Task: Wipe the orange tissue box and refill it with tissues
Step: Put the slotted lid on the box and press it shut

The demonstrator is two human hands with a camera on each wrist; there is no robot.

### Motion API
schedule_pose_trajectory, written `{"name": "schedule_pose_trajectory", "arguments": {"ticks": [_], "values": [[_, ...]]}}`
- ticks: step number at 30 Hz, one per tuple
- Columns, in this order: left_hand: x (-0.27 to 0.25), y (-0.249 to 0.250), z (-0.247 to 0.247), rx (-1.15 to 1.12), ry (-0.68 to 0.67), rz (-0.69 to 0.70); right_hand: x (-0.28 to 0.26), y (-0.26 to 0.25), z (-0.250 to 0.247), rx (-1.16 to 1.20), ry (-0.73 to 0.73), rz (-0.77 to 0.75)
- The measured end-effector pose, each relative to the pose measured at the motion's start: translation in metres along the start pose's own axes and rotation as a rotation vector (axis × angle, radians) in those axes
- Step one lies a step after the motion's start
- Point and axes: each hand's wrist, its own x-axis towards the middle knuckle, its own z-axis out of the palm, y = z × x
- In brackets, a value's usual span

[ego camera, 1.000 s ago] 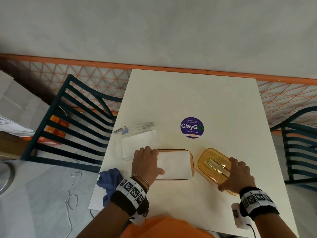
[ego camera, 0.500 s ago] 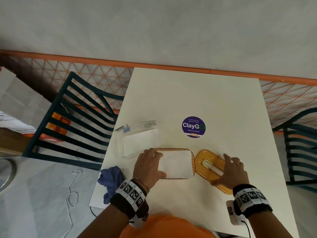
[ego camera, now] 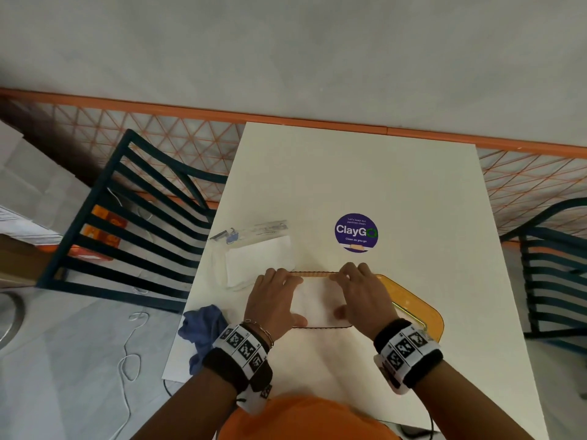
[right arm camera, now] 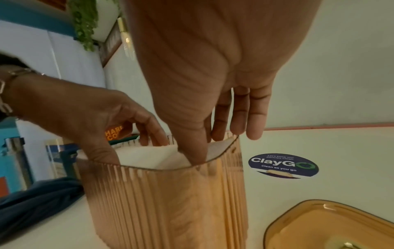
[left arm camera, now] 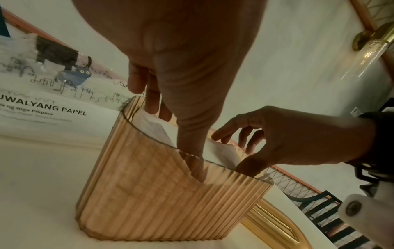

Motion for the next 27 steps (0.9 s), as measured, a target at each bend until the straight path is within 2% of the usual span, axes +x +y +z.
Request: {"name": "schedule_pose_trajectory", "arguments": {"ticks": [8, 18, 22, 27], "values": [[0.004, 0.0, -0.004, 0.11, -0.03, -0.024, 0.008, -0.01, -0.004, -0.166, -0.07, -0.069], [0.008, 0.0, -0.008, 0.085, -0.029, 0.015, 0.017, -0.003, -0.007, 0.073, -0.071, 0.027], [0.01, 0.001, -0.014, 0.069, -0.023, 0.067, 0.018, -0.004, -0.007, 0.1, -0.059, -0.025], [0.012, -0.003, -0.022, -0.017, 0.04, 0.077, 0.012, -0.003, -0.008, 0.116, 0.032, -0.112]]}}
